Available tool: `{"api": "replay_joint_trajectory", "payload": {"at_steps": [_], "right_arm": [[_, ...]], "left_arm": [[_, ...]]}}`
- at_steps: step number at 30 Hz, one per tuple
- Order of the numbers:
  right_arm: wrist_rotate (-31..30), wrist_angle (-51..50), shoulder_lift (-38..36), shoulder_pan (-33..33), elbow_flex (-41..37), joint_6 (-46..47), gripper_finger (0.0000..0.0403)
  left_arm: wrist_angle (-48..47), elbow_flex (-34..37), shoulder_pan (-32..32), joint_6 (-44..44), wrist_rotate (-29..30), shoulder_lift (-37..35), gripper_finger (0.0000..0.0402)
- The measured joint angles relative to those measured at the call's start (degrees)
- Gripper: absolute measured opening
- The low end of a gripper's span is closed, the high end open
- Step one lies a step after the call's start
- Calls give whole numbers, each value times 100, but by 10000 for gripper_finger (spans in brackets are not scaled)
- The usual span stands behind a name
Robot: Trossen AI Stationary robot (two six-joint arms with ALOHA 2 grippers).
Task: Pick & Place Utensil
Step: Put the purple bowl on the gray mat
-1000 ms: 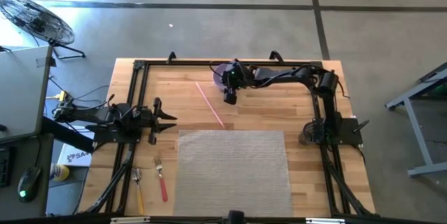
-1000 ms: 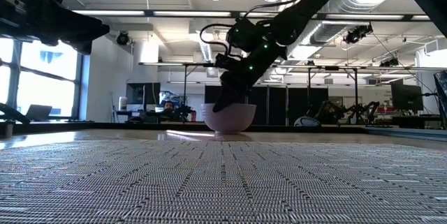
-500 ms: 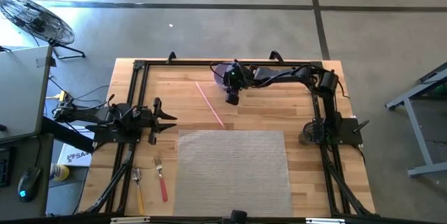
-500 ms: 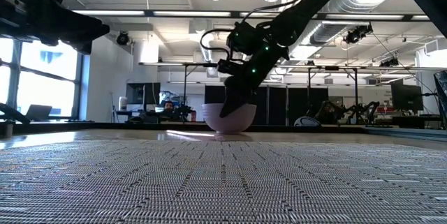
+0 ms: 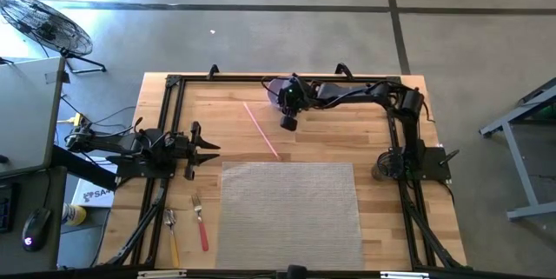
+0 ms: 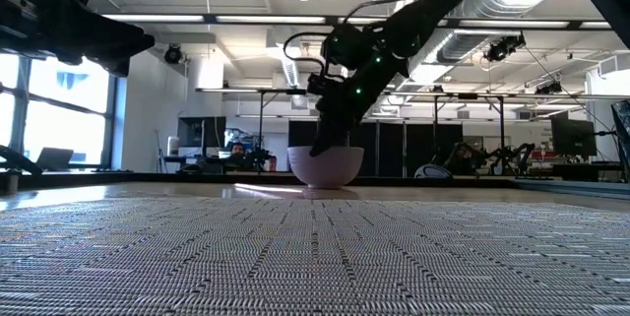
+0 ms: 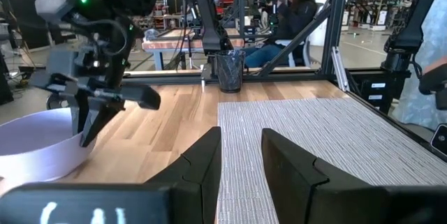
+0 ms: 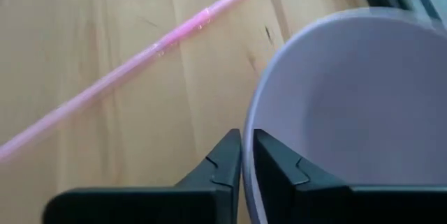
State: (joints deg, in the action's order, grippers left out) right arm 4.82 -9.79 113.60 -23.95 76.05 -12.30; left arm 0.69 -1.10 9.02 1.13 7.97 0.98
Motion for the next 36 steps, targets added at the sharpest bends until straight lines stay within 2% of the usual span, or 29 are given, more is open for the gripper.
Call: {"api": "replay_joint_trajectory", "payload": {"at_steps": [4,10,17,24,30,36], "right_arm": [[6,-150,-143,96,0,-4,7],[-3,-359,-212,256,0,102,17],[-490,-571,-245,619,0,176,11],[-1064,-833,-392,1282,0,399,5],[-1736,-1209,-728,2044,0,968,7],[-1883,-1558,-1022,2926,0,1625,8]], "left_arm": [[0,0,0,0,1,0,101],[0,0,0,0,2,-1,101],[0,0,0,0,2,0,101],[0,0,0,0,1,-1,101],[0,0,2,0,-2,-1,101],[0,0,1,0,-7,0,101]]}}
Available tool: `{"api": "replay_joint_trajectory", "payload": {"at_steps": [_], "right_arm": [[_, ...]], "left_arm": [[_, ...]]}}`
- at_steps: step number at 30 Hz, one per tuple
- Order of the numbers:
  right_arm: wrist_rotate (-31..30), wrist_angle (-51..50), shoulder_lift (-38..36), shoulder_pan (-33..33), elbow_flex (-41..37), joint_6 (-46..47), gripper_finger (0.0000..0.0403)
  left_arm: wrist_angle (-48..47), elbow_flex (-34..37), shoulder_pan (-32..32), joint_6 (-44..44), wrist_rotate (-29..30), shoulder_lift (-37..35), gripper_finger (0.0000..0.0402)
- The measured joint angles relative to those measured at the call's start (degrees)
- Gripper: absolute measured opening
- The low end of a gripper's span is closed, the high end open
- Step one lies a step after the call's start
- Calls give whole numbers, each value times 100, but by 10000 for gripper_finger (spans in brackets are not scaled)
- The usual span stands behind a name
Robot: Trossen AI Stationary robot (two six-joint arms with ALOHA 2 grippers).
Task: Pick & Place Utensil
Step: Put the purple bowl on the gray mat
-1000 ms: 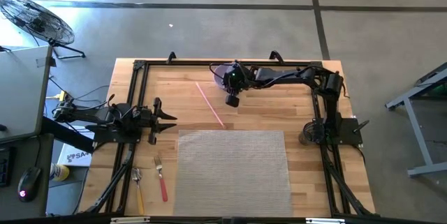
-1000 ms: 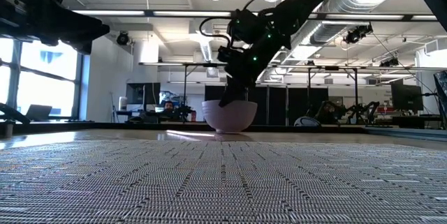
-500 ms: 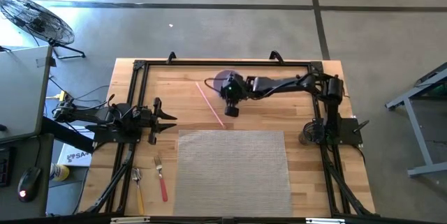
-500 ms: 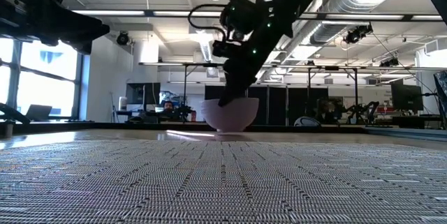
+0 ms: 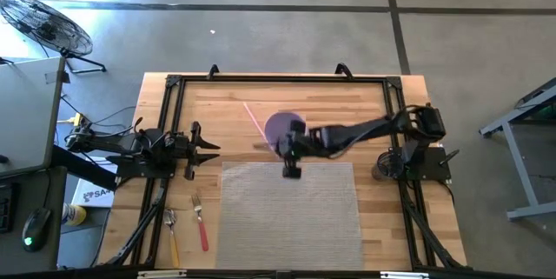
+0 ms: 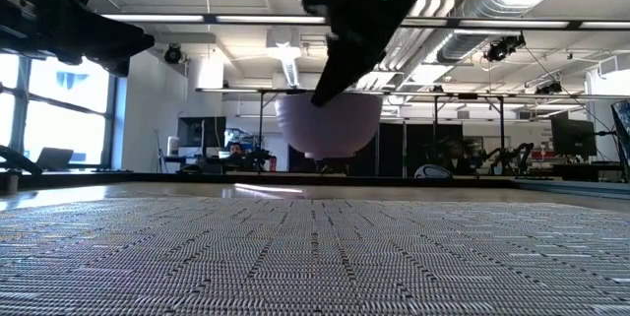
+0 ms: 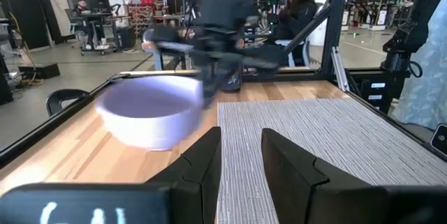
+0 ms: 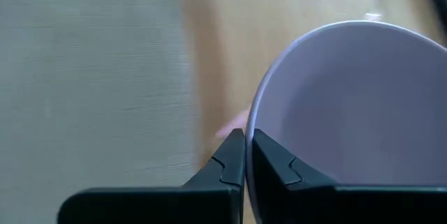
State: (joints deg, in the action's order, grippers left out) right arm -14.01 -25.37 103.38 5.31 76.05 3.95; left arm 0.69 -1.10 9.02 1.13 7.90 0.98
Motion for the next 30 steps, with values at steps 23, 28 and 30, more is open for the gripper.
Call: {"api": "replay_joint_trajectory", "payload": {"at_steps": [23,28,30], "right_arm": [[-495,78,280,2578,-2,1471,6],[-510,567,461,2712,-2,1386,14],[-511,630,528,2755,-2,1338,11]], "left_arm": [[0,0,0,0,5,0,101],[0,0,-1,0,7,0,101],[0,0,-1,0,7,0,101]]}}
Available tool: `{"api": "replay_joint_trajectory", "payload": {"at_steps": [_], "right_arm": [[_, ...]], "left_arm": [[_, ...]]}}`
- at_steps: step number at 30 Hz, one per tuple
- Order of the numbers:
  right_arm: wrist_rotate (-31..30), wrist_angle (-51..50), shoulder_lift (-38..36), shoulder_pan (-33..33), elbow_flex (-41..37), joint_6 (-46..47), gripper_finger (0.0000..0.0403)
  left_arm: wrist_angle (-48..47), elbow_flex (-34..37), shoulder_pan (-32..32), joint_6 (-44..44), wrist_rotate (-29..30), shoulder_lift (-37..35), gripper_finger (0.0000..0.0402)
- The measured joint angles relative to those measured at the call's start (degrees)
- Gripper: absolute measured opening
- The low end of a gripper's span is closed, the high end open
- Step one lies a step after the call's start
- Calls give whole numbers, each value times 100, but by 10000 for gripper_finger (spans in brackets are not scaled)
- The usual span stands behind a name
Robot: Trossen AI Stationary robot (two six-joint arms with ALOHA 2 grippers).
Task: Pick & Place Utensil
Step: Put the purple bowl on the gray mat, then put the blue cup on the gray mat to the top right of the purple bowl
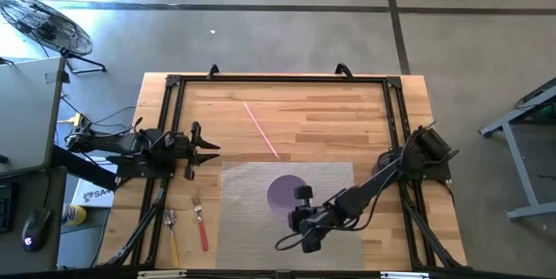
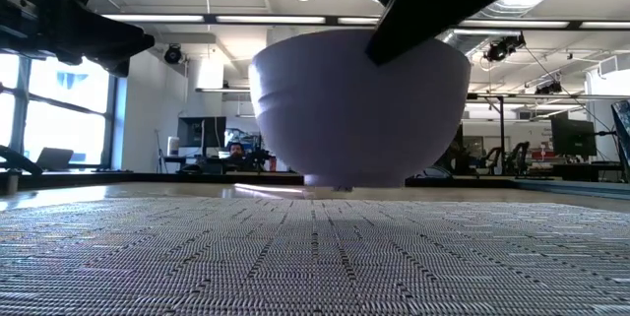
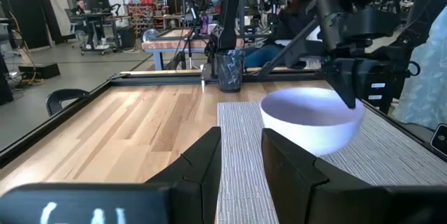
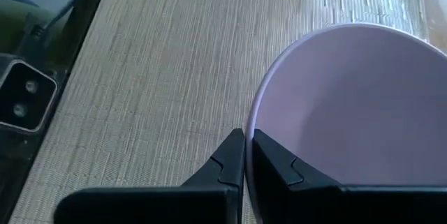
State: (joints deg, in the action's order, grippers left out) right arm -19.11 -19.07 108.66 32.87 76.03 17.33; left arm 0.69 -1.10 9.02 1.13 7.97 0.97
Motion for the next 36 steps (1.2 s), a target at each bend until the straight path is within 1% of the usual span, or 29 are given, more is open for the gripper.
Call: {"api": "replay_joint_trajectory", "payload": {"at_steps": [5,11,16,21,29,36], "right_arm": [[97,311,204,67,0,-224,5],[157,378,258,67,0,-279,20],[595,391,258,69,0,-434,18],[729,347,258,85,0,-436,22],[848,347,258,131,0,-333,46],[756,323,212,139,0,-222,86]], "left_arm": [[0,0,0,0,0,0,101],[0,0,1,0,2,0,101],[0,0,1,0,1,2,101],[0,0,0,0,2,1,101],[0,0,0,0,2,2,101],[0,0,2,0,2,0,101]]}}
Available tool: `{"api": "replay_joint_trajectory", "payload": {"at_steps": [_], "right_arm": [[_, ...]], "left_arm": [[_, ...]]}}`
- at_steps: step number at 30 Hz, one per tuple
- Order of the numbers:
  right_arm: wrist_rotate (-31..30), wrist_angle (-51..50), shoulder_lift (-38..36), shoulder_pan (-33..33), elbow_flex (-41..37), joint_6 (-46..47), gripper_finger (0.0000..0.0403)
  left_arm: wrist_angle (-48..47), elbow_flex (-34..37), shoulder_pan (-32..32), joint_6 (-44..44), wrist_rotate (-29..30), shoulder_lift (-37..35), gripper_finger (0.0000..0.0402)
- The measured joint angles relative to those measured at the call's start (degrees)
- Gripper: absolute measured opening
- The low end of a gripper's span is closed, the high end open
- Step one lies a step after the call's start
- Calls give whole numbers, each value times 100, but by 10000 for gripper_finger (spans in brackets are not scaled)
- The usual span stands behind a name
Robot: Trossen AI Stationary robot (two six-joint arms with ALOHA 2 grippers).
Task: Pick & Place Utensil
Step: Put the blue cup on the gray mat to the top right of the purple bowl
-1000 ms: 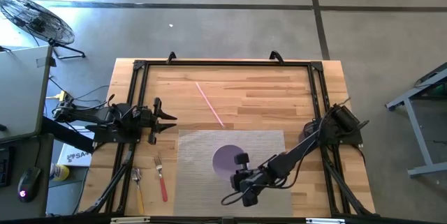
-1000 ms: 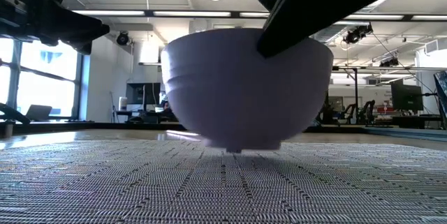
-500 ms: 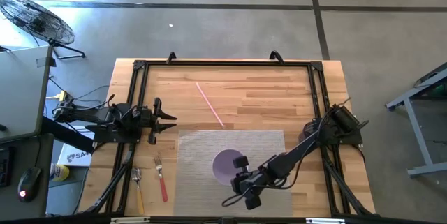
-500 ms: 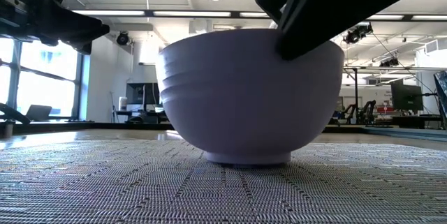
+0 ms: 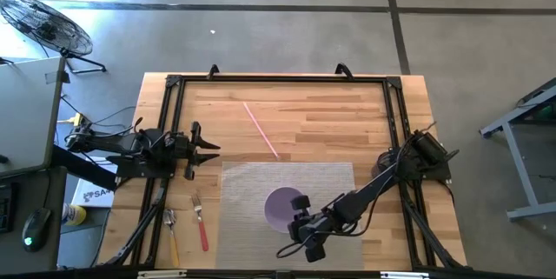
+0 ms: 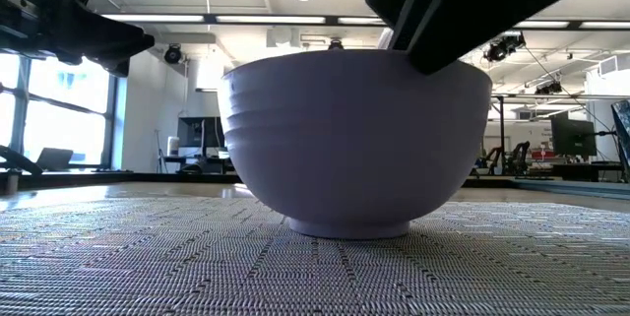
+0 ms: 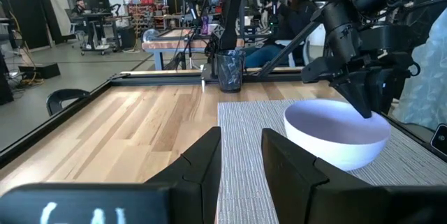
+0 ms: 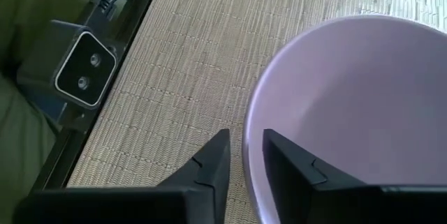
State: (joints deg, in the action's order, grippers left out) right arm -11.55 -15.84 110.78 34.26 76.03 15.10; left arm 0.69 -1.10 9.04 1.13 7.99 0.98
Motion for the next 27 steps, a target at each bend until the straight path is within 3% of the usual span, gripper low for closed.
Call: {"api": "replay_joint_trajectory", "payload": {"at_steps": [7,15,27], "right_arm": [[-54,-104,-284,63,4,16,130],[-742,-594,-810,280,4,334,171],[-1678,-3252,-1800,250,7,2119,270]], "left_arm": [[0,0,-1,0,-1,0,101],[0,0,-1,0,0,2,101],[0,0,-1,0,-1,1,101]]}}
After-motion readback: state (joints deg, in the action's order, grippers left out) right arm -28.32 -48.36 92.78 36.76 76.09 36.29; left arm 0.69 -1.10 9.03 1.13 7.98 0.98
